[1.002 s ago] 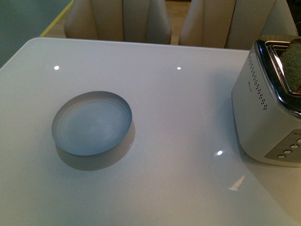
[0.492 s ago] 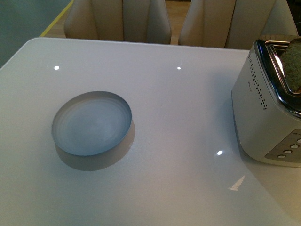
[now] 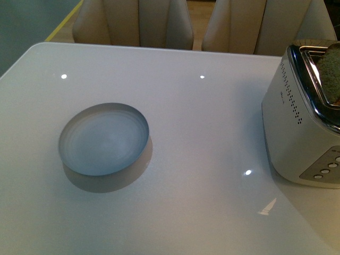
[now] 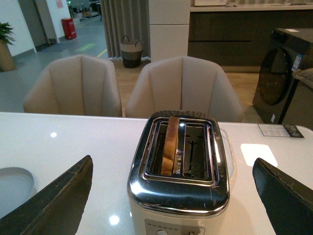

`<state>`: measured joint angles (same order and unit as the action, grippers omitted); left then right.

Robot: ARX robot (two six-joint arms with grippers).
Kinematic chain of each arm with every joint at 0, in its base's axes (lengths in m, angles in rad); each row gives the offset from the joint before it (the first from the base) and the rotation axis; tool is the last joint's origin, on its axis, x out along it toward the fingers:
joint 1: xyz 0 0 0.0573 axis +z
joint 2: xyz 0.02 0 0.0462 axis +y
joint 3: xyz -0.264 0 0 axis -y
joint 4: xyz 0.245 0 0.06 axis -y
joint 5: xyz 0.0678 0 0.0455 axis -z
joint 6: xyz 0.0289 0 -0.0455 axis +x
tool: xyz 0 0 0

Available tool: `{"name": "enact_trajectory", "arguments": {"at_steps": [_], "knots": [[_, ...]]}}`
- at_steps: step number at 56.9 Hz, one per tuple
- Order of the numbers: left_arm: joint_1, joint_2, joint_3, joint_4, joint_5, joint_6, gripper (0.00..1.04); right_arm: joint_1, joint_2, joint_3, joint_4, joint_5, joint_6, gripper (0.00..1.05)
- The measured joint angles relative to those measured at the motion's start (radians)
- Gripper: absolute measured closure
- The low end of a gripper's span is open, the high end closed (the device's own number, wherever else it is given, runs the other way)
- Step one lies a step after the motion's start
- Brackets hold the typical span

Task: Left arm holds plate, right arm toasts bread

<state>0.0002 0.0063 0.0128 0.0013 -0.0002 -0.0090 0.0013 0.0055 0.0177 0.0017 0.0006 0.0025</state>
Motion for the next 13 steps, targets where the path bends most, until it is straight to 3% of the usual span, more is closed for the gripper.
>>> {"name": "enact_trajectory", "arguments": {"at_steps": [13], "knots": [[0.0,0.0,0.0,0.0,0.0,0.0,0.07,0.0,0.0,0.0,0.0,0.0,0.0,0.09]]}}
